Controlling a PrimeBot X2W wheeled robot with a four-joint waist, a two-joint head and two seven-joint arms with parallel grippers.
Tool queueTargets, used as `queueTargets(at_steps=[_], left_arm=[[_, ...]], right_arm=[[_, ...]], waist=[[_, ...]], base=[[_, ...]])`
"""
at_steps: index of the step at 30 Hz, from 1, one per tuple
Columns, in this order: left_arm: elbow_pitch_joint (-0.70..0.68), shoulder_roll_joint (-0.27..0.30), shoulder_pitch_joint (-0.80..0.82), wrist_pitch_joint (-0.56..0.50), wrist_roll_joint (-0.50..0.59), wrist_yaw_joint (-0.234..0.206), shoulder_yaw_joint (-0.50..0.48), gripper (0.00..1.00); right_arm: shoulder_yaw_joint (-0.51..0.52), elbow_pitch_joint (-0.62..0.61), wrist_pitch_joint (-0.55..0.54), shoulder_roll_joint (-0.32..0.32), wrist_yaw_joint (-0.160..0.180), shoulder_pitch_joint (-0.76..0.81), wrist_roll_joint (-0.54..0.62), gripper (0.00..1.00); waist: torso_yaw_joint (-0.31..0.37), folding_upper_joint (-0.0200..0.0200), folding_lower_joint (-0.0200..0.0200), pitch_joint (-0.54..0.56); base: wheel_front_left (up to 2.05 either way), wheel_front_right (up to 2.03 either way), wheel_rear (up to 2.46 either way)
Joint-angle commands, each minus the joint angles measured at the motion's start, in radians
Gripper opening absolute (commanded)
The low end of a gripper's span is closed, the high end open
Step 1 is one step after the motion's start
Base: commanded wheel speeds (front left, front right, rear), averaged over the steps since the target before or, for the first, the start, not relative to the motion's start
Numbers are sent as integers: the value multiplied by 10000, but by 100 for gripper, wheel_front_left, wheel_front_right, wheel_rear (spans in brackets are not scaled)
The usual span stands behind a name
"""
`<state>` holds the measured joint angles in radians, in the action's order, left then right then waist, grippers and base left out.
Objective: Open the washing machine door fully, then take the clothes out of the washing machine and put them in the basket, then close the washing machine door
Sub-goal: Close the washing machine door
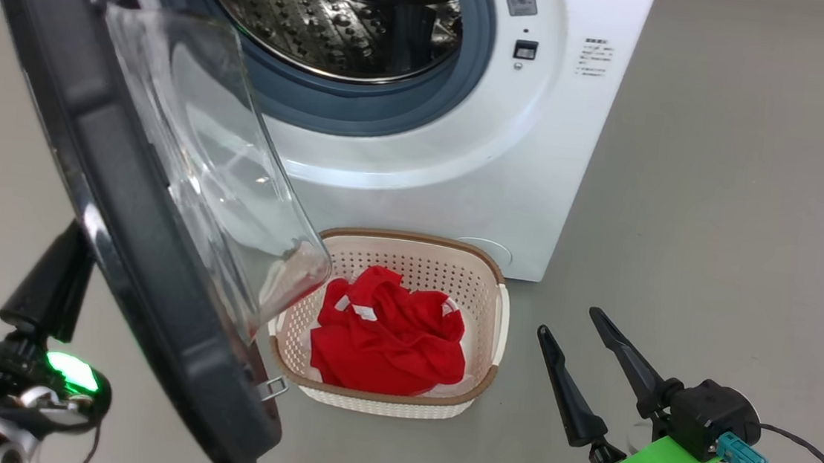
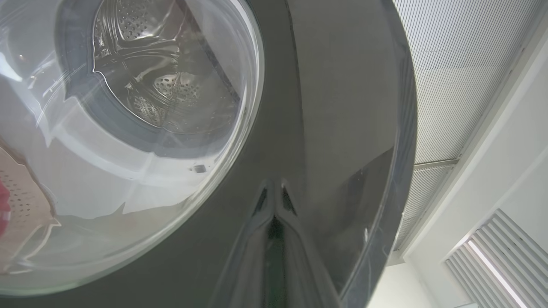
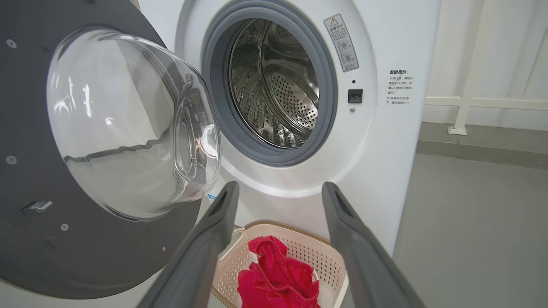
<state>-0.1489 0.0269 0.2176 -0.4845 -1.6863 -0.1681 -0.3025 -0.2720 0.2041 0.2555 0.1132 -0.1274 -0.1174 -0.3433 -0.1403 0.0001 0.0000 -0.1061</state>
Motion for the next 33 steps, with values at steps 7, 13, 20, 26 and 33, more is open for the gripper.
queueTargets(at_steps=[7, 13, 20, 26, 33], left_arm=[[-206, 233, 17, 222, -488, 197, 296, 0], [-33, 233, -16, 363, -595, 365, 646, 0], [96, 233, -96, 442, -526, 469, 793, 0], [223, 233, -128, 452, -557, 515, 871, 0], [238, 350, -309, 1011, -62, 925, 608, 100]], right_arm=[[-166, -220, 63, -75, -33, -317, -163, 100], [-210, -180, 63, -90, -33, -291, -241, 100], [-218, -179, 63, -73, -33, -230, -245, 100], [-219, -166, 63, -68, -33, -205, -241, 100], [-157, -209, 63, -79, -33, -193, -200, 100]], waist=[[414, -1, 0, -49], [738, -1, 0, 16], [1037, -1, 0, 65], [1126, -1, 0, 83], [1009, -1, 0, 21]], base=[[0, 0, 0], [0, 0, 0], [0, 0, 0], [0, 0, 0], [0, 0, 0]])
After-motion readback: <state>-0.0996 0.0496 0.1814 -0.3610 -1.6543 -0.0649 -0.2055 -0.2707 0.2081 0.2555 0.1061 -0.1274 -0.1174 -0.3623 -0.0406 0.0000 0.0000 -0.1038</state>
